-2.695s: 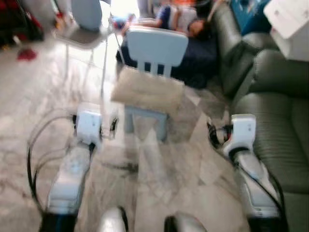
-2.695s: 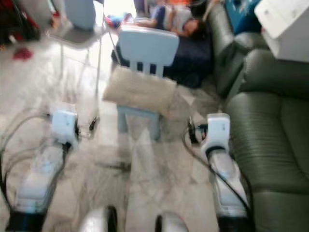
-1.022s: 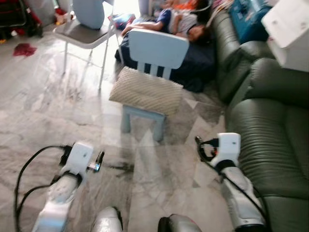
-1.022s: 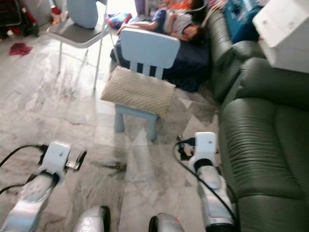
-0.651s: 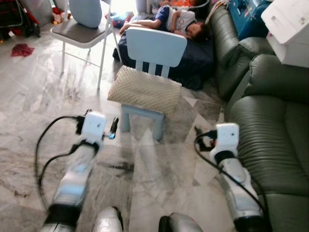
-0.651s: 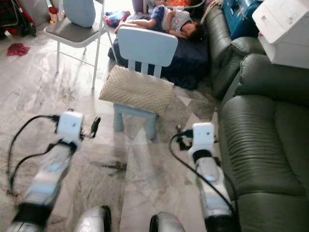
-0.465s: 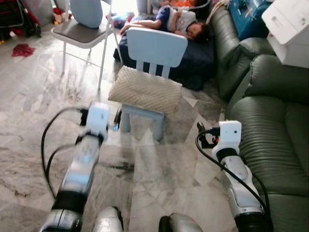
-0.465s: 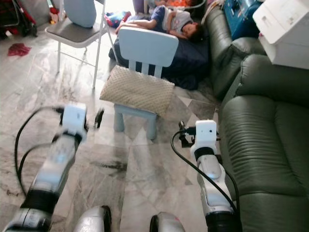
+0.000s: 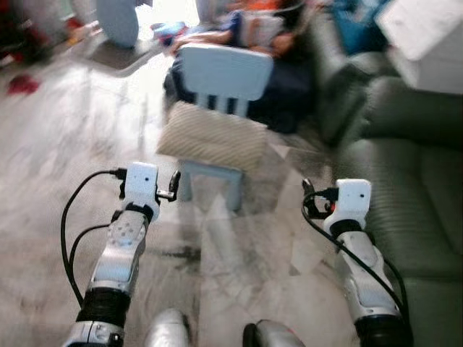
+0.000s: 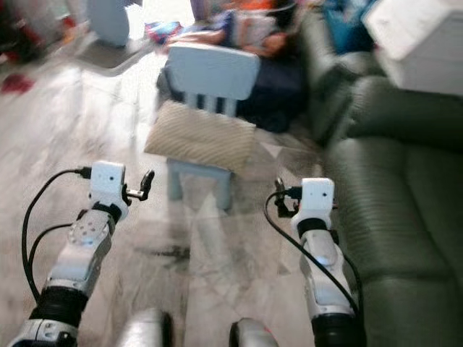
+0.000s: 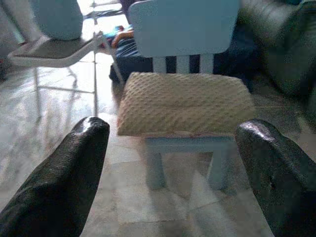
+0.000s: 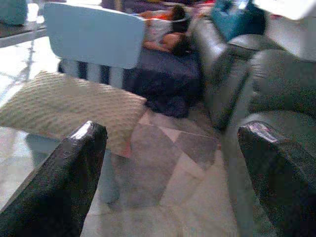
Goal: Move the pillow to the sofa
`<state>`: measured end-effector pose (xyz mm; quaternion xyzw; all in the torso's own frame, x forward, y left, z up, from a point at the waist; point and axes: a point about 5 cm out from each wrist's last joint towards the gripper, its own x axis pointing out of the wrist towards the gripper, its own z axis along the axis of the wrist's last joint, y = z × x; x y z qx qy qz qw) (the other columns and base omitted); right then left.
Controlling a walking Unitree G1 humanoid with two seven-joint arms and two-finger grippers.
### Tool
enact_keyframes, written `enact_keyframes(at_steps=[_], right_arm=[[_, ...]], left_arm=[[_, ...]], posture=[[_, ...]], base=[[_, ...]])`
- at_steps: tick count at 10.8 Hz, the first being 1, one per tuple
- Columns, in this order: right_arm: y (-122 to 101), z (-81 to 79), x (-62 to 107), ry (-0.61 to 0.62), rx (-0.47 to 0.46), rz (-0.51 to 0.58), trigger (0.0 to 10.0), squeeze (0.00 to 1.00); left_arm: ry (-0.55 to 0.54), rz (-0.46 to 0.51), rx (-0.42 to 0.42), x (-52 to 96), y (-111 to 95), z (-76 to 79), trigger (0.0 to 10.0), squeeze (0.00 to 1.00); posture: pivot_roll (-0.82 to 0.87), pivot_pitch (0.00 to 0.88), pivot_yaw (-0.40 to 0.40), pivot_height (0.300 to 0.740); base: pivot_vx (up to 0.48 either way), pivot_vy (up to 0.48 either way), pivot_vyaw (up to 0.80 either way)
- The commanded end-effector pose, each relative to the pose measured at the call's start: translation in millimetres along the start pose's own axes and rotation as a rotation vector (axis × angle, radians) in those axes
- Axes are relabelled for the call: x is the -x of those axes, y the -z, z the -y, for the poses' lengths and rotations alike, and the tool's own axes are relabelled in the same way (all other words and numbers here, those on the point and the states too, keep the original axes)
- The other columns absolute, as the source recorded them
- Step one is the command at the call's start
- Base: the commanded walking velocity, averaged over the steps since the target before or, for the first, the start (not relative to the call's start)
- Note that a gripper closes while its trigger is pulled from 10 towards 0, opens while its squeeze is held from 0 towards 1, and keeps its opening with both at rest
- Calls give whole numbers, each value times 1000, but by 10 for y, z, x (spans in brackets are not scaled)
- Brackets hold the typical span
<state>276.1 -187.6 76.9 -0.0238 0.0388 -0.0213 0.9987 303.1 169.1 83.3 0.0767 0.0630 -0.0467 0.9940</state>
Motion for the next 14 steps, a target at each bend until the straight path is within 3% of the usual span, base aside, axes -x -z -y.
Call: enact_keyframes(at_steps=[1,6,7,9,12,14], right_arm=[[46,-5,11,16,-51,-24,10000,0],[-1,-17,13,-11,-68,1,10000,0],[-3,-21,15,-20,-56,3,10000,0],[-20,-19,13,-32,-37,13,10000,0],[-9,-28,34,-48,-33,13,10000,0],[-24,-37,3,-53,-29,15,10000,0]], left_arm=[[-16,-15,-2,35,37,-62,10000,0],[-37,-45,-40,112,139,-69,10000,0],[-64,-8,-71,77,81,-87,10000,0],[-29,10,-39,37,12,-92,10000,0],[-21,-2,-35,72,76,-59,10000,0],[-82,25,-81,-64,-38,-57,10000,0]], posture=[[-44,113,-27,740],[-47,113,-28,740],[-50,110,-28,740],[-50,109,-30,740],[-54,108,-39,740],[-54,106,-40,740]], base=[[0,461,0],[0,452,0],[0,0,0],[0,0,0],[320,0,748],[120,0,0]])
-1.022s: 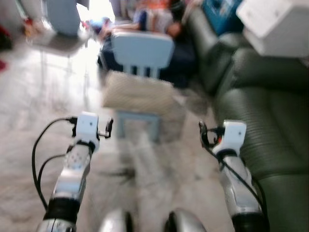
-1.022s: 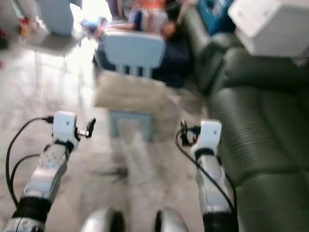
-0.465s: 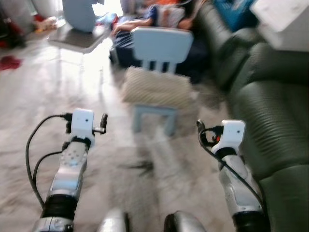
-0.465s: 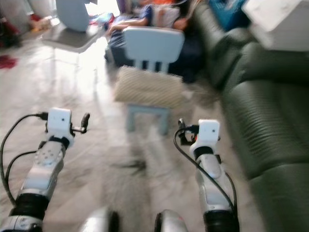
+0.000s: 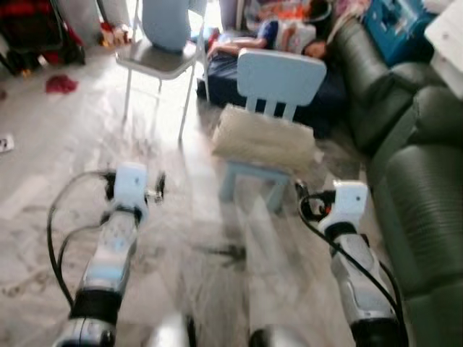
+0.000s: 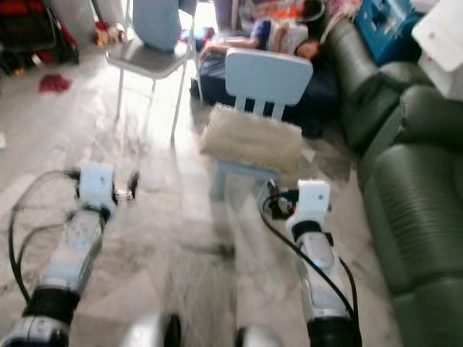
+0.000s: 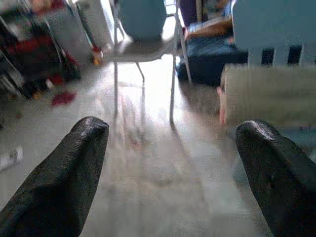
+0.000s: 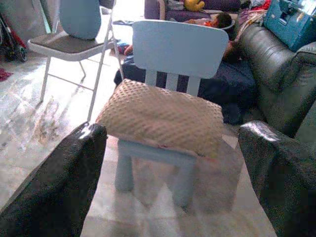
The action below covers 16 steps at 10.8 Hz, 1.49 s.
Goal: Move the pillow to the sofa
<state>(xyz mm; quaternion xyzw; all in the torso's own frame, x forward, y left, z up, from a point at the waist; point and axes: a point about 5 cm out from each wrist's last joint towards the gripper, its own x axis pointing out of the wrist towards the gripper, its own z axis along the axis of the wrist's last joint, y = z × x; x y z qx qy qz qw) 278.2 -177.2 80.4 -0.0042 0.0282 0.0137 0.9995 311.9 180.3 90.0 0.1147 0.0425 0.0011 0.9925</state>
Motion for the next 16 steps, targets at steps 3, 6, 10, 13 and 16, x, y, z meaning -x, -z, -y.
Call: enact_keyframes(at_steps=[3,6,10,13,16], right_arm=[[-21,47,-24,18,5,8,10000,0],[-7,39,9,25,-2,9,10000,0],[115,98,151,42,0,-34,10000,0],[140,56,177,32,-2,-42,10000,0],[132,126,193,49,8,-43,10000,0]], left_arm=[[-46,153,79,-260,-440,34,10000,0],[32,134,103,-337,-474,21,10000,0],[79,25,123,-30,-140,-131,10000,0],[170,-53,76,24,-83,-117,10000,0],[209,-80,123,144,-20,-36,10000,0]], posture=[[-60,97,-35,740],[-70,101,-28,740],[-57,112,-27,740],[-60,116,-25,740],[-66,129,-31,740]], base=[[0,0,0],[0,0,0],[0,0,0],[0,0,0],[0,0,0]])
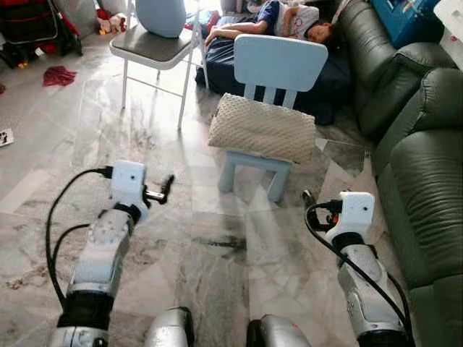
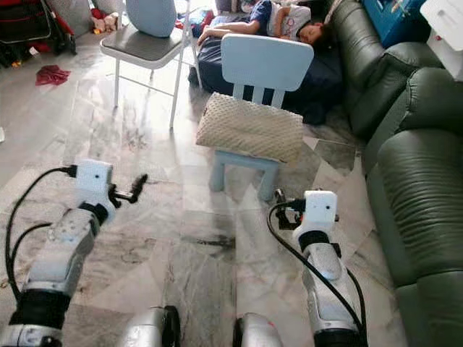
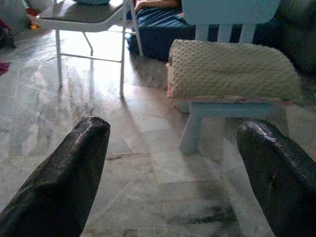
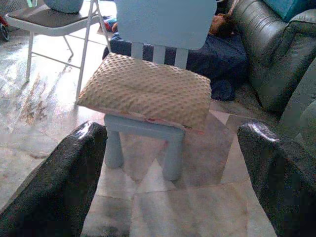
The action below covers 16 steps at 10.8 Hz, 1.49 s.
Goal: Move the pillow to the sofa
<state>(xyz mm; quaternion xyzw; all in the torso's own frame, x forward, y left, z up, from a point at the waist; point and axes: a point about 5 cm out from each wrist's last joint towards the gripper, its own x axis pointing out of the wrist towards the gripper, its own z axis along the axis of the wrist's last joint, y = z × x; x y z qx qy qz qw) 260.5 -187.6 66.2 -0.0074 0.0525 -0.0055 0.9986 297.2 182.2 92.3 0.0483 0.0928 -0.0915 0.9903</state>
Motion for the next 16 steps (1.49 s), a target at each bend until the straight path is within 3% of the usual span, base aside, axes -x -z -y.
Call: enact_keyframes(at_steps=[1,5,16], right_arm=[[-10,20,28,7,4,1,10000,0],[-20,-16,-8,-6,-13,-4,10000,0],[-62,-51,-61,-26,-9,7,10000,0]], left_arm=[[10,-11,1,38,34,31,10000,0],[16,-14,15,74,55,88,10000,0],[15,-30,36,53,78,200,10000,0]], posture=[[-65,135,-35,740],[-66,134,-38,740],[-66,134,-47,740]], base=[[0,0,0],[71,0,-200],[439,0,0]])
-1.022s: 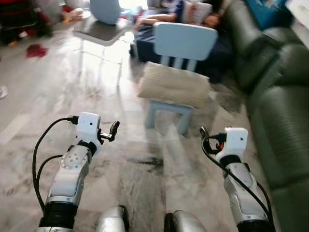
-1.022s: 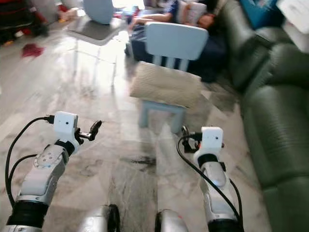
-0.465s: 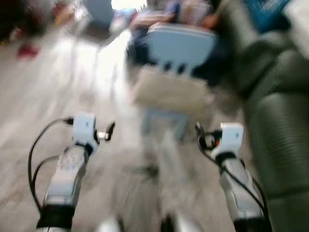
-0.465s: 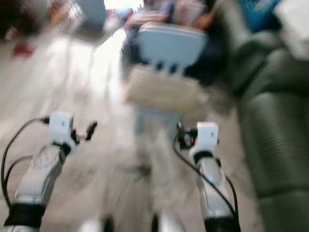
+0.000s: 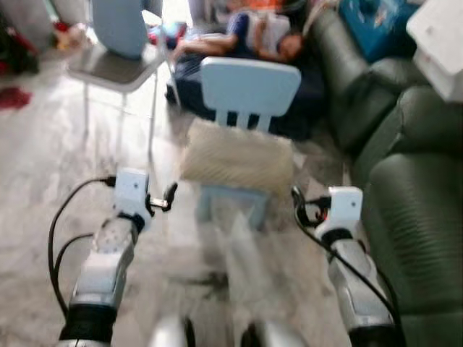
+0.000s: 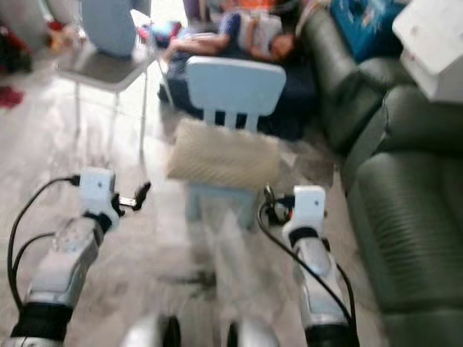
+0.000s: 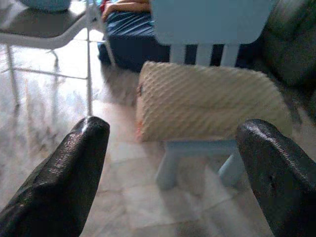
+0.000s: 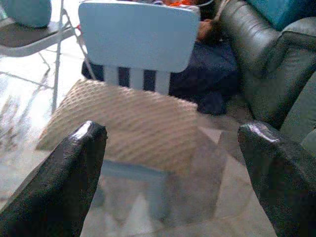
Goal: Move the pillow to the sofa
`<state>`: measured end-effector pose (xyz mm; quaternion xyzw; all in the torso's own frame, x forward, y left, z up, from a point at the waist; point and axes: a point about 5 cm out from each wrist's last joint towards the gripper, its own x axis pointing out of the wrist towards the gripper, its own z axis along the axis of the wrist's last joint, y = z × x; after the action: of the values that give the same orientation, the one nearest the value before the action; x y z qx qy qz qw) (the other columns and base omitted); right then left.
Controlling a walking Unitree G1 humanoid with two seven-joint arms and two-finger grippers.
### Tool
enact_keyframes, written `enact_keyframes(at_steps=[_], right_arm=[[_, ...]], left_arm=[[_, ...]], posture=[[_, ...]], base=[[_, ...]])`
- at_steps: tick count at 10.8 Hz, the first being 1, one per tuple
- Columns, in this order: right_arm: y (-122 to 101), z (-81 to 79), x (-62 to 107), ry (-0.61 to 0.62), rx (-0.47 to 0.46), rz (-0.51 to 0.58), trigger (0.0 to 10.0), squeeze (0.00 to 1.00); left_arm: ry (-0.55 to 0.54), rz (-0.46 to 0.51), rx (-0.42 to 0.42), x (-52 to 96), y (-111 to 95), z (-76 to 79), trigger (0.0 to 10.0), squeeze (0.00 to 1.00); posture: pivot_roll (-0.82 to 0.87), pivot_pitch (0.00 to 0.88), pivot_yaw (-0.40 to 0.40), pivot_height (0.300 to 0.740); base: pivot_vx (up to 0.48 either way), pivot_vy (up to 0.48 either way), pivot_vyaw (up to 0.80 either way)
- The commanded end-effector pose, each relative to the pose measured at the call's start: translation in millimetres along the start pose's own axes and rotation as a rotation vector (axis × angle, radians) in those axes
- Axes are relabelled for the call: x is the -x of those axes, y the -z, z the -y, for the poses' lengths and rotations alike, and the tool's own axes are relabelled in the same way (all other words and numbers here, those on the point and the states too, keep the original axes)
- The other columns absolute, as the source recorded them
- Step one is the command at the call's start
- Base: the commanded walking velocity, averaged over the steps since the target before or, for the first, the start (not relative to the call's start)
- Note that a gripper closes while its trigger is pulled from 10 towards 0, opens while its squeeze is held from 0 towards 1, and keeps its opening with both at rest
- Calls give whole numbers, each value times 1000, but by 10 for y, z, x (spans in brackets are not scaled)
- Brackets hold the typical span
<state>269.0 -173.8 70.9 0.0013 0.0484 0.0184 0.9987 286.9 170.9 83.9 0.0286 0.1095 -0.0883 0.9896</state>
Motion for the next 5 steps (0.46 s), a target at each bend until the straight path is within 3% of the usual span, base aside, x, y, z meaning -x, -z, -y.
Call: enact_keyframes(at_steps=[1,3,5], right_arm=[[-13,79,16,15,5,5,10000,0],[-20,66,19,5,23,7,10000,0],[-13,10,51,-26,26,12,10000,0]], left_arm=[[9,-3,-8,-12,-8,64,10000,0],[-16,-23,1,-5,21,50,10000,0],[-36,-39,-21,-29,38,49,10000,0]], posture=[[-64,138,-47,740],[-65,145,-47,740],[-69,146,-47,740]], base=[[461,0,0],[448,0,0],[330,324,634]])
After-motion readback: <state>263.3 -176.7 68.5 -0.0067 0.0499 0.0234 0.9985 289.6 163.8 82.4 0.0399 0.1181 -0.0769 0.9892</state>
